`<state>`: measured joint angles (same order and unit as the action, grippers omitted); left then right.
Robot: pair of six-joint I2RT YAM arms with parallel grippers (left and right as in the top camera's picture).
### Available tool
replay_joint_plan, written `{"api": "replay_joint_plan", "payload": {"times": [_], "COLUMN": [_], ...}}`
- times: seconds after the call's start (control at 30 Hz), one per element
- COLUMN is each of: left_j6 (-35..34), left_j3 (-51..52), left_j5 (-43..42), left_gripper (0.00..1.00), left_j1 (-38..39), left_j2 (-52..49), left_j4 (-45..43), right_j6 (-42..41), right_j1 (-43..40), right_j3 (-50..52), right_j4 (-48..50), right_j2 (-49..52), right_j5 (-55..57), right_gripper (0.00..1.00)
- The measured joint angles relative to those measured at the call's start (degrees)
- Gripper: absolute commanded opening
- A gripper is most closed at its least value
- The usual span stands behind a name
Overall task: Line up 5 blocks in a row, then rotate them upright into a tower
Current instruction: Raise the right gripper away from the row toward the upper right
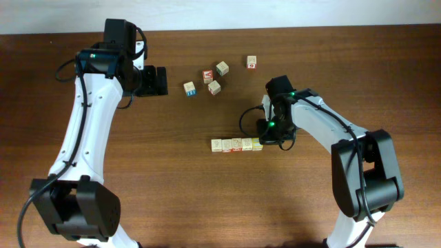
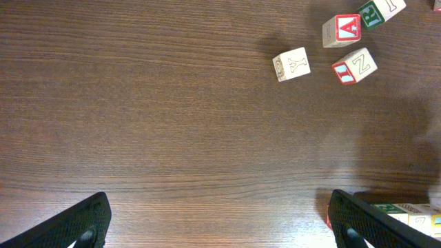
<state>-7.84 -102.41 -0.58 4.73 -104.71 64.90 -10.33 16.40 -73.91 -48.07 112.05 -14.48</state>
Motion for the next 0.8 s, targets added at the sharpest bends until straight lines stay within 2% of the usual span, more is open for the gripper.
{"api": "replay_joint_plan", "payload": {"times": [0.17,0.5,0.67,0.8], "left_j6": [0.0,0.0,0.0,0.0], "left_j3": [0.0,0.0,0.0,0.0], "left_j5": [0.0,0.0,0.0,0.0], "left_gripper": [0.99,0.99,0.99,0.99], "left_j1": [0.0,0.0,0.0,0.0], "left_j2": [0.0,0.0,0.0,0.0], "left_j4": [0.0,0.0,0.0,0.0], "right_j6": [0.0,0.3,0.5,0.2], "right_j1": [-0.3,-1.7,-1.7,-1.7], "right_j3": [-2.7,-23.9,-25.2,-25.3], "right_j4": [-4.4,-19.1,-22.8,-27.6], "right_j2": [0.0,-1.6,-9.0,-20.9], "right_j5": [0.0,3.8,4.2,7.0], "right_gripper": [0.04,0.04,0.04,0.04]}}
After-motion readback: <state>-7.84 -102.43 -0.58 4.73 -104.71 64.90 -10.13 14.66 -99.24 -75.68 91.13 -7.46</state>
